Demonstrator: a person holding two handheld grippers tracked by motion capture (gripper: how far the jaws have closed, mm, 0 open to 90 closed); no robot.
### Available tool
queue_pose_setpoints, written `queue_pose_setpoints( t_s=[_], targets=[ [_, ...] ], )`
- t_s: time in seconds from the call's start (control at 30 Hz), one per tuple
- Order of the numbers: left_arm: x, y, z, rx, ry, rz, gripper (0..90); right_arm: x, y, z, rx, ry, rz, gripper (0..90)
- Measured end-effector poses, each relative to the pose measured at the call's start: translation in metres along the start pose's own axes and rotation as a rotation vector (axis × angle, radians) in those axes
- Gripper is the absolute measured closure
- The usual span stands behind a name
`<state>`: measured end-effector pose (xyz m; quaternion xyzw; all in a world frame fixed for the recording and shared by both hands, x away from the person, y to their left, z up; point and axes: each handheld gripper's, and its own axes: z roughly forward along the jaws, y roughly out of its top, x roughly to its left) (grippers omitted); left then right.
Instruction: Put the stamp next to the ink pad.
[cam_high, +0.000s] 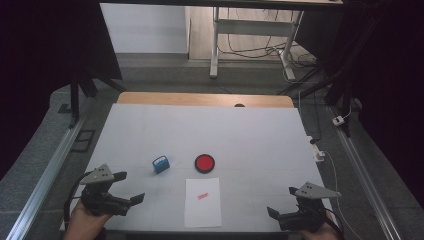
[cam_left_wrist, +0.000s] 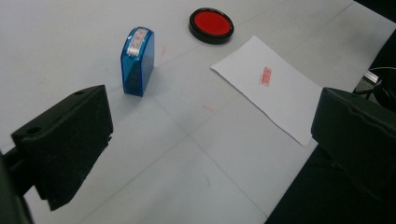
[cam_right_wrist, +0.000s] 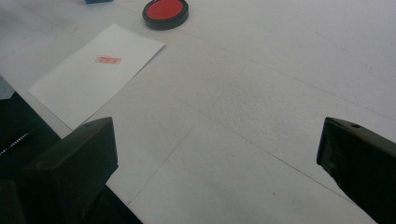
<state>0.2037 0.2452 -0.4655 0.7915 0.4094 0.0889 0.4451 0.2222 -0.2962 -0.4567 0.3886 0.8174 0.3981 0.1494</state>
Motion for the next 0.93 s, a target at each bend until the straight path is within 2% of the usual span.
queue_pose_setpoints(
  t_s=[0.13, 0.4, 0.63, 0.7, 0.8, 0.93],
  targets=[
    [-0.001, -0.010, -0.008, -0.005, 0.028, 0.012, 0.0, -0.001, -0.001, -0.001, 0.004, -0.002, 0.009, 0.0],
    [0.002, -0.028, -0.024, -0.024, 0.056, -0.016, 0.0, -0.001, 0.000, 0.000, 0.011, -0.005, 0.013, 0.0],
    [0.002, -0.036, -0.028, 0.002, 0.081, -0.033, 0.0, -0.001, 0.000, 0.000, 0.014, -0.006, 0.017, 0.0],
    [0.000, -0.037, -0.026, 0.040, 0.101, -0.038, 0.0, -0.001, 0.000, 0.001, 0.016, -0.007, 0.016, 0.0],
    [-0.002, -0.036, -0.024, 0.066, 0.118, -0.028, 0.0, -0.001, 0.000, 0.001, 0.017, -0.007, 0.015, 0.0],
    [-0.002, -0.035, -0.022, 0.078, 0.112, -0.023, 0.0, -0.001, 0.000, 0.001, 0.019, -0.005, 0.007, 0.0]
  ],
)
